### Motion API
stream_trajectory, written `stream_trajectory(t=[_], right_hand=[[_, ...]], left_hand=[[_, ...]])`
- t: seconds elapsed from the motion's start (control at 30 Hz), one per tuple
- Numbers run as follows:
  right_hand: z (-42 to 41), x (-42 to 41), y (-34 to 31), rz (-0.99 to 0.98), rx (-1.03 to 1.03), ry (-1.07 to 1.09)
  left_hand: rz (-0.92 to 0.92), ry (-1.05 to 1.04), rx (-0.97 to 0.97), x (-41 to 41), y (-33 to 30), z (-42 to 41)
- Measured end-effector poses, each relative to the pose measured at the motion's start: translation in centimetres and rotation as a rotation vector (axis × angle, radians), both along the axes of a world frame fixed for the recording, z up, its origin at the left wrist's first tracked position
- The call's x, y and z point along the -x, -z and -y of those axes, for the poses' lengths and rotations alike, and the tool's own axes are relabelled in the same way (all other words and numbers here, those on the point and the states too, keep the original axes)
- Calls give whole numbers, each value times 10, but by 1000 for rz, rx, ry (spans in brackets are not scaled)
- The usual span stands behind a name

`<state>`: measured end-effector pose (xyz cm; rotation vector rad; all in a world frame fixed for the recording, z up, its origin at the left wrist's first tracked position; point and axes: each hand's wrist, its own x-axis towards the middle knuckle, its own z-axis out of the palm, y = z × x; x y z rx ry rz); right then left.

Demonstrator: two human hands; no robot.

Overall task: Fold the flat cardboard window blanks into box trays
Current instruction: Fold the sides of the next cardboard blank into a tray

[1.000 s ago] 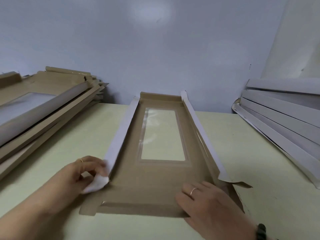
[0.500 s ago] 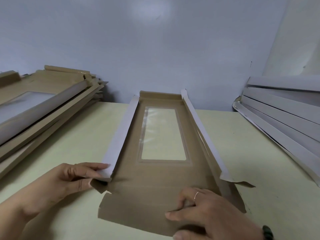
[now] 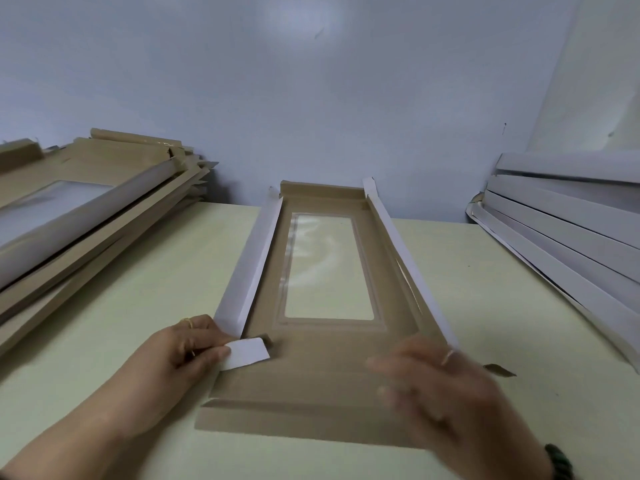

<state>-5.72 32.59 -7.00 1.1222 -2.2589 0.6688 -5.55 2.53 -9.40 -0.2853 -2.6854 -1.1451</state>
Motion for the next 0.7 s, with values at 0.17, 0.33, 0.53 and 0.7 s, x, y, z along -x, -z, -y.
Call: stream_trajectory(t=[0.17, 0.33, 0.53, 0.7], right_hand=[[-48, 23, -6, 37, 563, 460], [-81, 33, 2, 328, 482, 542], [-73, 32, 15, 647, -31, 216], [-79, 33, 13, 878, 109, 213]], left_hand=[[-31, -34, 74, 0, 3, -4], [-23, -49, 71, -1, 0, -6], [-21, -47, 56, -2, -1, -5], [1, -30, 55, -2, 2, -2]])
